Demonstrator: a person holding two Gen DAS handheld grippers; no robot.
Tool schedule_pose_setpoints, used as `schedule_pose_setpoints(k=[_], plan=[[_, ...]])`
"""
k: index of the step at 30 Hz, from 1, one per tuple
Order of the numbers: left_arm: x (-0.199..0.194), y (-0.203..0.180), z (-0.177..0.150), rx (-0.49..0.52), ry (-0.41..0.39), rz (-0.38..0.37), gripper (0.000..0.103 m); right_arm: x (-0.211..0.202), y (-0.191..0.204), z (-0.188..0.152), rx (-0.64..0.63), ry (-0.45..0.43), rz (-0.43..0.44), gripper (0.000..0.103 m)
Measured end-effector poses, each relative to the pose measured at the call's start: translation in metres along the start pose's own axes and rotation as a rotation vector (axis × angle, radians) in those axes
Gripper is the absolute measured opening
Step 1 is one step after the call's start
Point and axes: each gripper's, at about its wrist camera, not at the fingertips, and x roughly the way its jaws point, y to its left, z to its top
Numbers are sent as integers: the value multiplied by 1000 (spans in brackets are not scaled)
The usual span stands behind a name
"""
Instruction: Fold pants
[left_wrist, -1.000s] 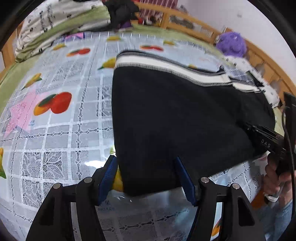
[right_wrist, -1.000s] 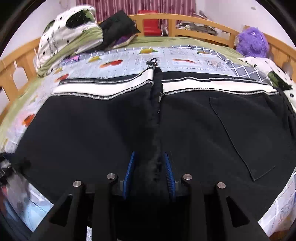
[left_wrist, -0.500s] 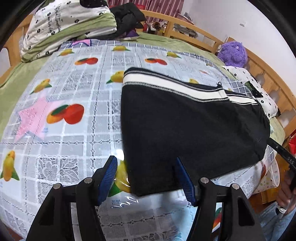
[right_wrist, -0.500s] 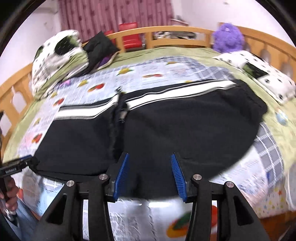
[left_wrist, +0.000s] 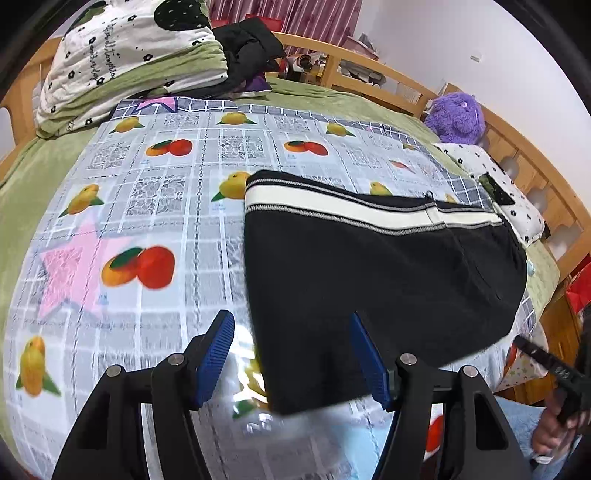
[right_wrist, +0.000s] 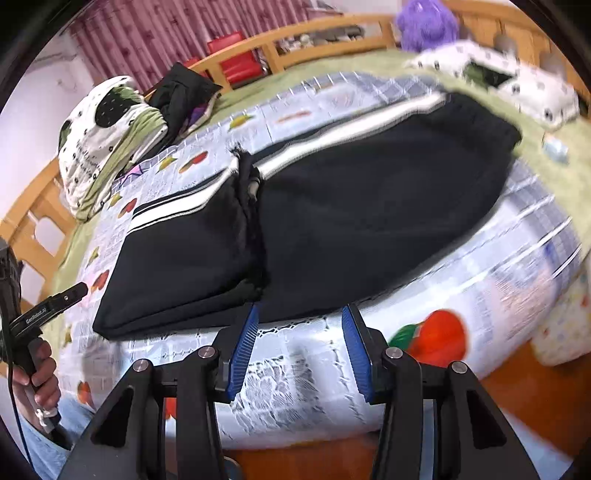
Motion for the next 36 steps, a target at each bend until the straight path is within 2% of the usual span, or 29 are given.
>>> schedule_pose_setpoints(k=[5, 11, 13, 16, 17, 18, 19, 22, 24, 27, 31, 36], plan=[[39, 22, 27, -76, 30, -60, 62, 34, -31, -4, 180, -4, 61, 46], [105, 34, 55, -88, 109, -58, 61, 43, -59, 8, 331, -31, 134, 46], [115, 32, 61, -84, 93, -68, 61, 52, -65, 13, 359, -36, 144, 46], [128, 22, 73, -65, 109, -90, 44, 62, -58, 22, 344, -39, 139, 40], [131, 22, 78, -70, 110, -100, 31, 66, -54, 27, 325, -37, 118, 34], [131, 22, 82, -65, 105, -110, 25, 70, -47, 30, 300, -34, 94, 25], [129, 21, 86, -57, 97, -115, 21, 71, -42, 33, 285, -31, 81, 23], [118, 31, 97, -71, 85, -164, 14, 67, -17, 42, 189, -47, 0, 19], [107, 44, 102, -82, 76, -173, 13, 64, -2, 48, 157, -67, -8, 18], [88, 67, 106, -89, 44, -141, 13, 65, 19, 57, 172, -72, 66, 18], [62, 109, 106, -127, 30, -79, 13, 75, 72, 51, 88, -50, 114, 18], [31, 152, 98, -128, 7, 77, 13, 90, 124, 21, 42, 18, 242, 18]])
